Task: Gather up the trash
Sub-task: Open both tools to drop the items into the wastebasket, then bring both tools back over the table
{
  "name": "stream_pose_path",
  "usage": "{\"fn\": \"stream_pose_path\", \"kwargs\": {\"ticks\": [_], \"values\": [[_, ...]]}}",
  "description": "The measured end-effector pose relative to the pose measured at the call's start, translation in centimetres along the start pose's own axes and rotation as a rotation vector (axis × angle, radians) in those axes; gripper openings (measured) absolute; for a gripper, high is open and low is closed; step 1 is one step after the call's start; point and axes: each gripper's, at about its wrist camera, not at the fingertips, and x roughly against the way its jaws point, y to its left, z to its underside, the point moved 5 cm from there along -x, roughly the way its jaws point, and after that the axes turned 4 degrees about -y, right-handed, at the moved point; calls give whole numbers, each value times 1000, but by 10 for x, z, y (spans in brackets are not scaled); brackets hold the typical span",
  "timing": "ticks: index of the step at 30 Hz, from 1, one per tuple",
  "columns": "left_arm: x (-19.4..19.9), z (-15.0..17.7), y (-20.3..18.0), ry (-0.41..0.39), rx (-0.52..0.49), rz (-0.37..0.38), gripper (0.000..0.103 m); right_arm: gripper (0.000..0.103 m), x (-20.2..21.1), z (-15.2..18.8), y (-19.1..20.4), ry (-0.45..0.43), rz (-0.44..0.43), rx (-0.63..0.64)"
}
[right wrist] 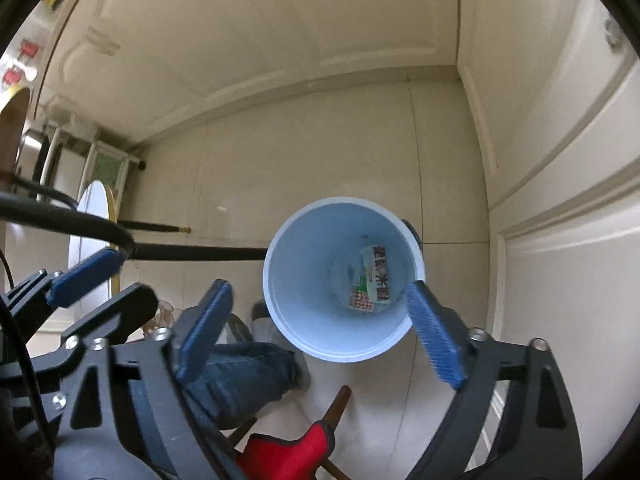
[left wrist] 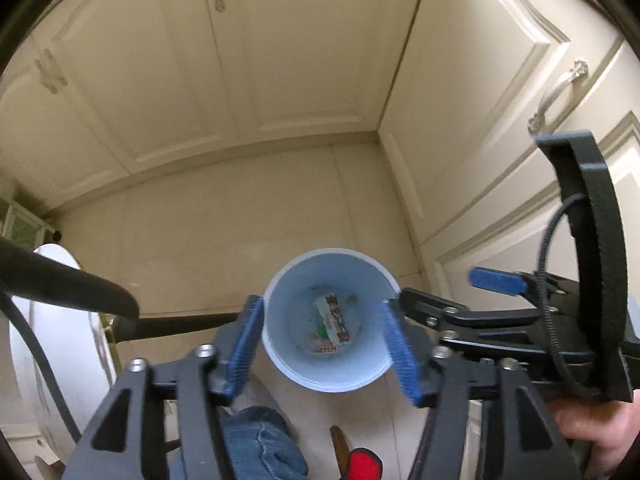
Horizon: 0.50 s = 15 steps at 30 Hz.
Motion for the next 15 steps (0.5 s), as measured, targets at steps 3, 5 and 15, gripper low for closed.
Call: {"fn": "stream_pose_path", "kwargs": {"ticks": [3, 5, 15], "values": [[1, -5, -6, -27, -18, 0, 63, 102, 7, 1, -6, -18, 21, -16], [5, -7, -12, -56, -35, -18, 71, 103, 13, 1, -9, -31, 25, -34], [64, 5, -24, -251, -70, -73, 78, 103, 81, 1, 12, -169, 41, -36]]}}
